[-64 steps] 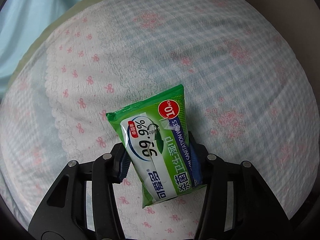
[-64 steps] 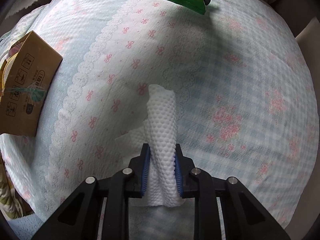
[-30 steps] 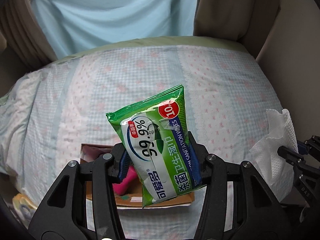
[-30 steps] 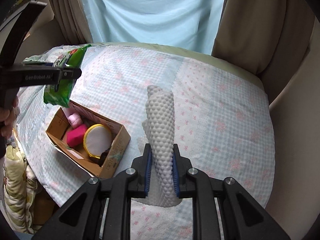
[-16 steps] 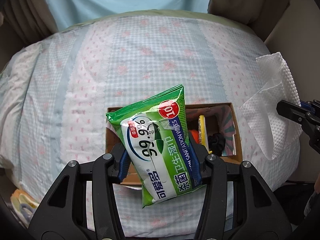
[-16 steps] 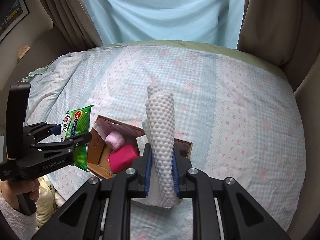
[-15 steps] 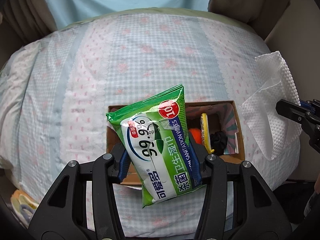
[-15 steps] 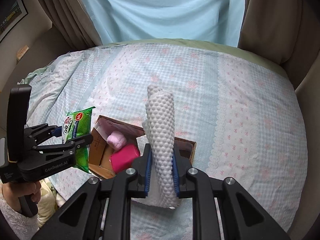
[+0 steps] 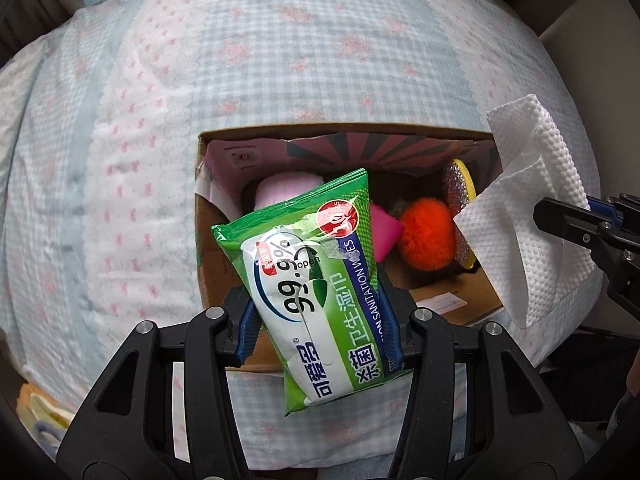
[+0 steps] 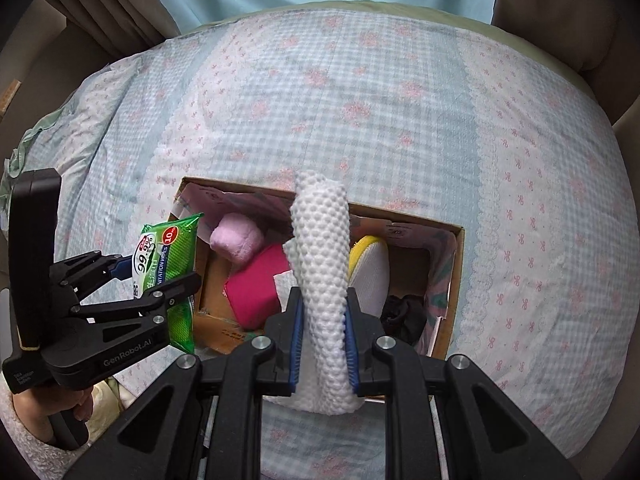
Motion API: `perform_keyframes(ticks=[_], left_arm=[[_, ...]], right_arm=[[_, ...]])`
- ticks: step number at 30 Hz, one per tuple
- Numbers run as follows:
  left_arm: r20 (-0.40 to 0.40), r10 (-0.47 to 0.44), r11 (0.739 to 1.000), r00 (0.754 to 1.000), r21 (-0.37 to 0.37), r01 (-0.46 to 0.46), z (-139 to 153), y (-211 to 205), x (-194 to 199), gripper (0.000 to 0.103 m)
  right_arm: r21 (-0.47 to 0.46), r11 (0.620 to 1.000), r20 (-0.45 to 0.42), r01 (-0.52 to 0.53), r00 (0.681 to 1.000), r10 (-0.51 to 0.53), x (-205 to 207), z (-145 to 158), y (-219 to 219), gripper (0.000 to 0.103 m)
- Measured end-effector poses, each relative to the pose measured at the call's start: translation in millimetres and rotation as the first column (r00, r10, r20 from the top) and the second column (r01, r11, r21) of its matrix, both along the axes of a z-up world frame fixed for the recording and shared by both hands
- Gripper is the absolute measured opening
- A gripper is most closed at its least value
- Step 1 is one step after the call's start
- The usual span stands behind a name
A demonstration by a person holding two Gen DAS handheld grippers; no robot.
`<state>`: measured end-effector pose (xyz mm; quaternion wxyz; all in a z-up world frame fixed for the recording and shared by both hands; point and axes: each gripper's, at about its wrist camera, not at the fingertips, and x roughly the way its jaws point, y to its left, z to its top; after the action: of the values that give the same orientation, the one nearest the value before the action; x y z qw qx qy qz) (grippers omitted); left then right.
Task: Organize soft objects
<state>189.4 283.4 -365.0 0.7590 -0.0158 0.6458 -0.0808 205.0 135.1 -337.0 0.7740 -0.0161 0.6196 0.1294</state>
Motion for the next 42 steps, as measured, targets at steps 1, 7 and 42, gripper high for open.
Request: perform_keyframes(ticks=[1,7,42], left_arm=[[-0.011,0.000,1.000,1.000,-0.006,0.000,-5.4,-0.7,-1.4,0.046],[-0.028,-0.071,0.997,0.997,-0.003,0.071,-20.4,-13.4,-4.2,0.046],[0.177,0.009,1.000,0.984,-0.012,-0.007,94.7,-32.2,-44.1,0.103]], right_arm=[[-0.003,1.000,-0.013,-0.001,1.000,0.001,1.4,-5.0,1.3,0.017],[-0.007,1.000,-0.067,0.003,0.998,-0.004,12.7,-27.1,8.2,0.017],[0.102,0.992,0.045,0.078,0.996,-0.083,-20.0,46.6,-25.9,0.103]])
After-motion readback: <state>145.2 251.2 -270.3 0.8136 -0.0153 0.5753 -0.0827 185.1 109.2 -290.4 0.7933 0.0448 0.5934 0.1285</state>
